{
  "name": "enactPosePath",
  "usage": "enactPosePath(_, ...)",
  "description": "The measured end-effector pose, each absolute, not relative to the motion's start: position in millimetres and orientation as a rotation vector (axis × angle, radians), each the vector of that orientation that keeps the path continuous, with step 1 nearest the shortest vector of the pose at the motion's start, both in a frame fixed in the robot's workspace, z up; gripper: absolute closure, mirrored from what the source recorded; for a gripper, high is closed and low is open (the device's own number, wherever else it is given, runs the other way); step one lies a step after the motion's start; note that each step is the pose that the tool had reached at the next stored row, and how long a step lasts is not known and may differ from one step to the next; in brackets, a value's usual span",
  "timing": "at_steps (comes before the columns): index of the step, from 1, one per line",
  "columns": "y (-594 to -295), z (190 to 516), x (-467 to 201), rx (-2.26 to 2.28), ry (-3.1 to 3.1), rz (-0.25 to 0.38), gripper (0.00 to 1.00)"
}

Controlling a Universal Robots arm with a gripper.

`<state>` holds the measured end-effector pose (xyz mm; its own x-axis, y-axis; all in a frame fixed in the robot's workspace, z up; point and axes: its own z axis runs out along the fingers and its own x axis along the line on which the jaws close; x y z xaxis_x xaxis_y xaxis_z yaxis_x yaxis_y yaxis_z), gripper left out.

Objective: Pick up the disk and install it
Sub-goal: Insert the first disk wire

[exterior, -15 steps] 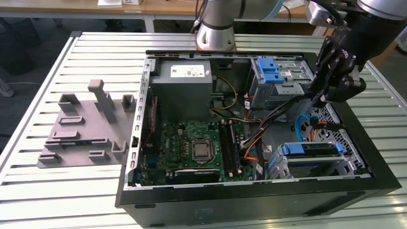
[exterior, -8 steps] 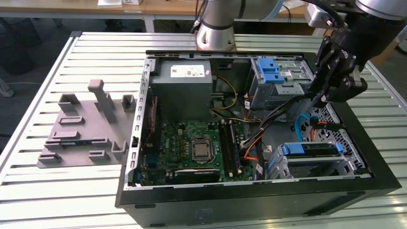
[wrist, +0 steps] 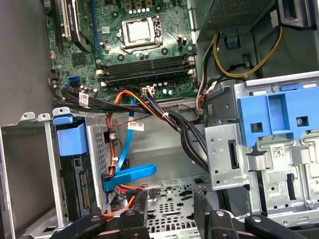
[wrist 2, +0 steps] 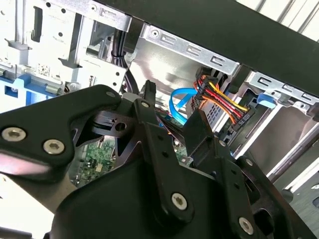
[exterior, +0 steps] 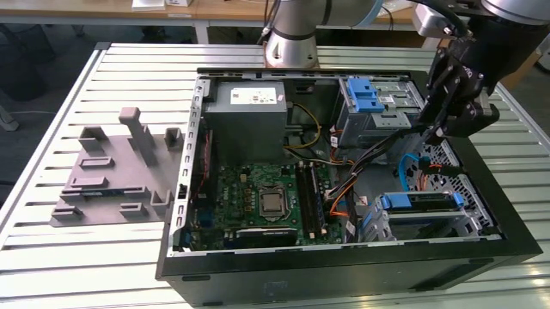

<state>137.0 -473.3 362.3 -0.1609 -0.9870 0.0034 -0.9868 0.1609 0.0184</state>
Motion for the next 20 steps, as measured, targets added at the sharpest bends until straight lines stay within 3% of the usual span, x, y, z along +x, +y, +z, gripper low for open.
enactPosePath(17, -473.6, 364.3, 136.8, 2.161, -2.268, -0.007, 0.5)
enactPosePath(20, -473.6, 364.4, 136.8, 2.15, -2.256, 0.02, 0.5)
